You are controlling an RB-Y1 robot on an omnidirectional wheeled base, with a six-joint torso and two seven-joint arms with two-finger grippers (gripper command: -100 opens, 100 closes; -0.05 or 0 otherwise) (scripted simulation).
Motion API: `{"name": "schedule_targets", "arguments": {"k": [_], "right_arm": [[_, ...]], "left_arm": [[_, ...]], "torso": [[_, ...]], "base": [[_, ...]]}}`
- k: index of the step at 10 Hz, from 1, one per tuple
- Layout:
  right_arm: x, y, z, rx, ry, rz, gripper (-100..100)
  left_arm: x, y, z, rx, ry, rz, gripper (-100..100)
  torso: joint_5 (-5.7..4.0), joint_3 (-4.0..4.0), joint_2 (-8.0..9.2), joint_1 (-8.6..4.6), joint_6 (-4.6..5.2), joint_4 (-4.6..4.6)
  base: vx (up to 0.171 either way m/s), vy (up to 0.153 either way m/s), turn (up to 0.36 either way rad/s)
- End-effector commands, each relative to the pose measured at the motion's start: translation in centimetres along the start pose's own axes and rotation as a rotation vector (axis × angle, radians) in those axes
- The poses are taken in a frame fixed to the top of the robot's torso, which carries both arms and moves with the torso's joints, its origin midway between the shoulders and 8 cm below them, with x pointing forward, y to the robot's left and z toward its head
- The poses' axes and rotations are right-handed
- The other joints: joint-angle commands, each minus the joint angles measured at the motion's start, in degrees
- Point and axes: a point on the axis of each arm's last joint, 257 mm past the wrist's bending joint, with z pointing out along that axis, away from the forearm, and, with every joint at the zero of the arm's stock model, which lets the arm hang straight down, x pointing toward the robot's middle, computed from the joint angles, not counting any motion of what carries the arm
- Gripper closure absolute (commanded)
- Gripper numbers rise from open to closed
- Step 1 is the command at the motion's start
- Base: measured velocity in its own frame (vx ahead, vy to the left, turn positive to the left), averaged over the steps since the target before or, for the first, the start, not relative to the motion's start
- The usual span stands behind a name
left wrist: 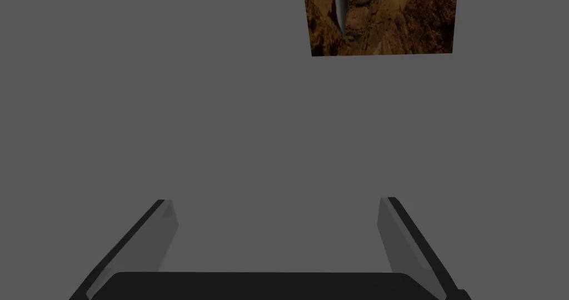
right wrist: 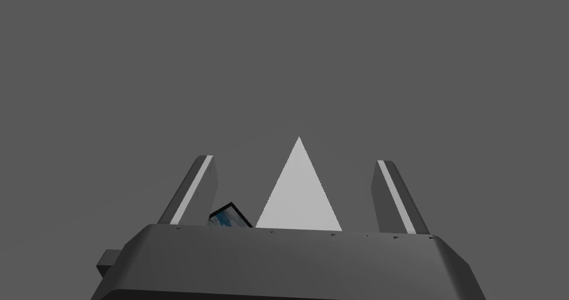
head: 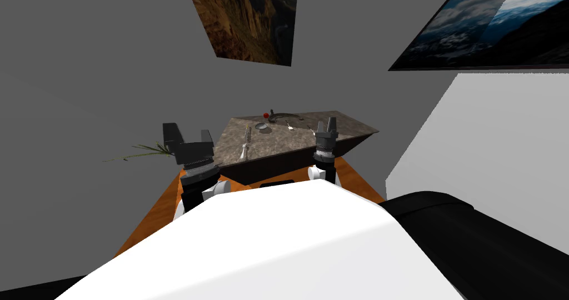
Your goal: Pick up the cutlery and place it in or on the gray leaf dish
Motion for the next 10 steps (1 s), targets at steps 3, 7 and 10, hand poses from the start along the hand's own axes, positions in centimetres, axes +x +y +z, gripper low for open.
{"name": "schedule_targets", "arguments": {"k": [3,7,10], "right_arm": [[0.0,0.0,0.0,0.0,0.0,0.0,0],[0.0,0.0,0.0,0.0,0.0,0.0,0],[0.0,0.0,0.0,0.0,0.0,0.0,0]], "left_arm": [[0.9,1.6,-0.6,-0.042,0.096,0.032,-100],[1.4,3.3,-1.4,-0.086,0.177,0.063,-100],[1.4,5.3,-2.5,-0.145,0.253,0.096,-100]], "torso": [[0.0,0.01,0.01,0.0,0.0,0.0],[0.0,0.01,0.02,0.0,0.01,0.0],[0.0,0.02,0.03,0.0,0.01,0.01]], "base": [[-0.002,-0.005,-0.035],[-0.004,-0.004,-0.032],[-0.008,-0.005,-0.047]]}}
